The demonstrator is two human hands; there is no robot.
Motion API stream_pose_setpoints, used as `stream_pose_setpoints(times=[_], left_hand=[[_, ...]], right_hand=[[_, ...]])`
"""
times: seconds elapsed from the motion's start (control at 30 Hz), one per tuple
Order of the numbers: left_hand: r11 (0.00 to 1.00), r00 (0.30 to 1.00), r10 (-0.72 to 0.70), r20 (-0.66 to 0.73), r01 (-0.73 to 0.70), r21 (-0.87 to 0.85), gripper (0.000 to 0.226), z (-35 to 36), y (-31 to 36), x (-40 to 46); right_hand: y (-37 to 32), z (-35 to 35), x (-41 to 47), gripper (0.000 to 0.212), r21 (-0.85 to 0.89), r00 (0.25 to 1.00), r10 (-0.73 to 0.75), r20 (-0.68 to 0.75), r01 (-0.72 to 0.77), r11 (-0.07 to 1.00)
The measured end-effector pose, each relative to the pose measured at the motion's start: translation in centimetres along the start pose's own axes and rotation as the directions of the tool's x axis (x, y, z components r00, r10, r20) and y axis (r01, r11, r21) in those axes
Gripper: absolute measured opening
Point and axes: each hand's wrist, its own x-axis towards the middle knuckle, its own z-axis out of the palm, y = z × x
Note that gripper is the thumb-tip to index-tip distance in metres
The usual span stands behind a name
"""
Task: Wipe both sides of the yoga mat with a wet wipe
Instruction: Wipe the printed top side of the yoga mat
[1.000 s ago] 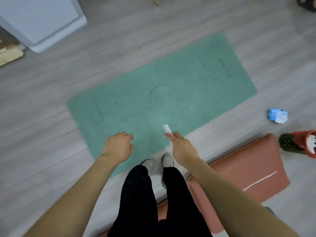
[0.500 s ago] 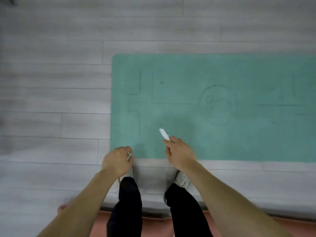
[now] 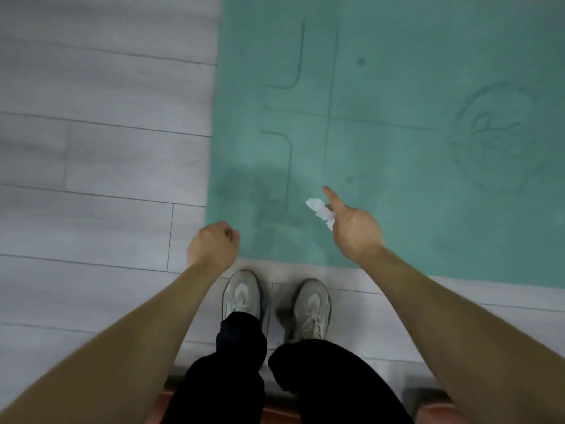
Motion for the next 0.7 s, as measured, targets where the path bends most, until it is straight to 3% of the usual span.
stream_pose_setpoints(times=[0.13, 0.27, 0.4, 0.53, 0.63, 0.7], left_hand=[[0.997, 0.996, -0.064, -0.058, 0.061, -0.044, 0.053, 4.8, -4.2, 6.4], [0.989, 0.976, -0.088, -0.200, 0.061, -0.137, 0.074, 7.4, -6.5, 11.1], [0.943, 0.961, -0.107, -0.255, 0.017, -0.332, 0.052, 8.5, -6.9, 13.5], [0.917, 0.950, -0.090, -0.300, -0.039, -0.398, 0.033, 9.0, -7.7, 14.0], [0.931, 0.937, -0.066, -0.343, -0.066, -0.359, 0.031, 8.8, -7.9, 13.5], [0.927, 0.931, -0.084, -0.355, -0.057, -0.370, 0.032, 8.4, -7.9, 13.4]], right_hand=[[0.0, 5.7, 6.5, 0.062, 0.047, 0.976, -0.171, -0.135, 0.179, 0.983], [0.2, 9.6, 11.0, 0.058, 0.090, 0.897, -0.262, -0.355, 0.312, 0.946], [0.1, 12.3, 13.8, 0.058, 0.107, 0.772, -0.257, -0.581, 0.385, 0.917], [-0.7, 16.0, 15.1, 0.041, 0.041, 0.755, -0.309, -0.577, 0.405, 0.913], [-2.1, 17.1, 15.3, 0.024, -0.058, 0.692, -0.368, -0.621, 0.428, 0.902], [-3.0, 16.6, 15.3, 0.022, -0.070, 0.658, -0.331, -0.676, 0.391, 0.918]])
